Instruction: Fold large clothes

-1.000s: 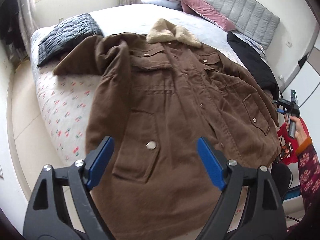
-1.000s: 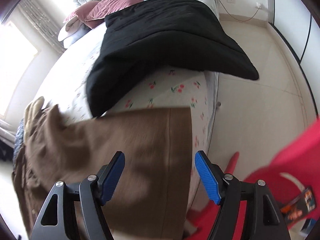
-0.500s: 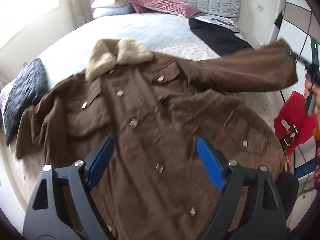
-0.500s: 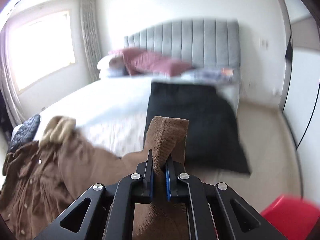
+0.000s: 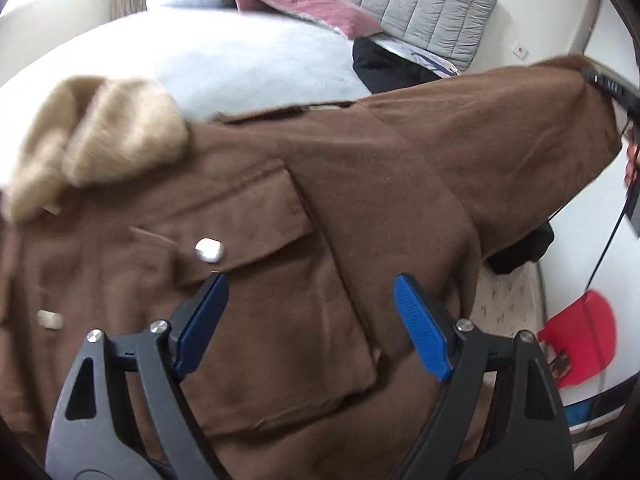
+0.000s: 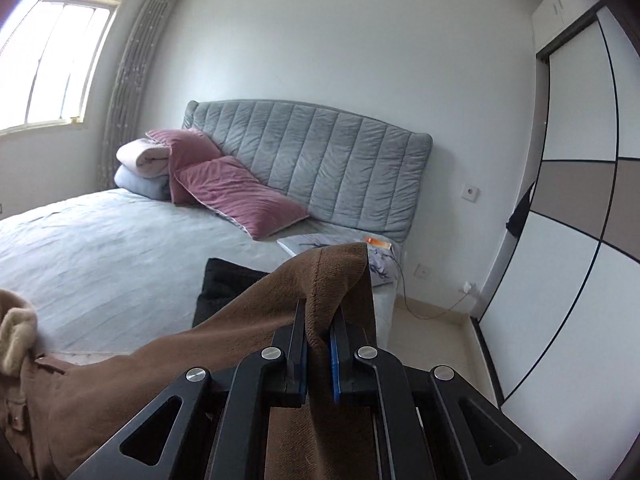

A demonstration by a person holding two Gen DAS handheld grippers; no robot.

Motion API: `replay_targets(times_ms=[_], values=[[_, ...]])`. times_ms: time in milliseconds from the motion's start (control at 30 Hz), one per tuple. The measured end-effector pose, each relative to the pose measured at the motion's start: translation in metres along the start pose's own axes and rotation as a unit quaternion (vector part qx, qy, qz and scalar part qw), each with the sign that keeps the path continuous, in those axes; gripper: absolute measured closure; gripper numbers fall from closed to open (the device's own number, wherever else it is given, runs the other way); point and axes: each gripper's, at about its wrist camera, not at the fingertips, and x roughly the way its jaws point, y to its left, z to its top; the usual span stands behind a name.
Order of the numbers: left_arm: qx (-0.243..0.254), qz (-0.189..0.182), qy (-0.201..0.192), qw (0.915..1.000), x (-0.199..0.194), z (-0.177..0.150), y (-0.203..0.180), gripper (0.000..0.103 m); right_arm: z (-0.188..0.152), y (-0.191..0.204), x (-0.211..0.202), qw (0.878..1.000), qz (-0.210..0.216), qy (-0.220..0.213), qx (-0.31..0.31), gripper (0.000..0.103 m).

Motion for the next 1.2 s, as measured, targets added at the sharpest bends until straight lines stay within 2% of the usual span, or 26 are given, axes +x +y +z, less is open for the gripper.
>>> replay_targets(times_ms=[67,100,200,267,333,400,500,667,800,900,1067,1200], values=[[-0.016,-0.027,0.035,0.9989,0.034,-0.008,-0.002,0.018,-0.023,0.0,0.036,0.999,-0.016,0.034,-0.01,0.096],[-0.01,-0.026,0.05,0.9983,0.047,-0.013,-0.004,0.018,-0.037,0.0,0.056,0.998,-0.024,0.059,-0.016,0.094],[0.082,0.006,0.04,0.9958,0.054,-0.029,-0.026,0.013,-0.089,-0.002,0.114,0.982,-0.049,0.18,-0.022,0.083],[0.11,0.015,0.048,0.9927,0.046,-0.036,-0.033,0.013,-0.111,-0.01,0.123,0.976,-0.05,0.21,-0.003,0.079],[0.112,0.003,0.057,0.9921,0.032,-0.039,-0.033,0.013,-0.118,-0.017,0.116,0.978,-0.033,0.206,0.022,0.073],[0.095,-0.008,0.057,0.9938,0.01,-0.043,-0.026,0.013,-0.114,-0.017,0.098,0.981,-0.012,0.192,0.039,0.052],[0.066,0.0,0.04,0.997,-0.028,-0.051,-0.01,0.013,-0.09,-0.006,0.069,0.985,0.025,0.167,0.033,0.04],[0.029,0.054,0.019,0.9979,-0.087,-0.056,0.037,0.013,-0.059,0.024,0.014,0.982,0.104,0.152,0.031,0.032],[0.0,0.1,-0.001,0.995,-0.136,-0.064,0.084,0.011,-0.038,0.055,-0.019,0.972,0.172,0.157,0.029,0.026],[-0.022,0.126,-0.012,0.9917,-0.172,-0.07,0.12,0.01,-0.033,0.079,-0.039,0.966,0.201,0.159,0.024,0.025],[-0.04,0.178,-0.025,0.9829,-0.224,-0.088,0.172,0.009,-0.033,0.123,-0.068,0.953,0.246,0.175,0.01,0.025],[-0.066,0.23,-0.028,0.9706,-0.252,-0.099,0.228,0.009,-0.041,0.163,-0.09,0.938,0.285,0.199,-0.003,0.025]])
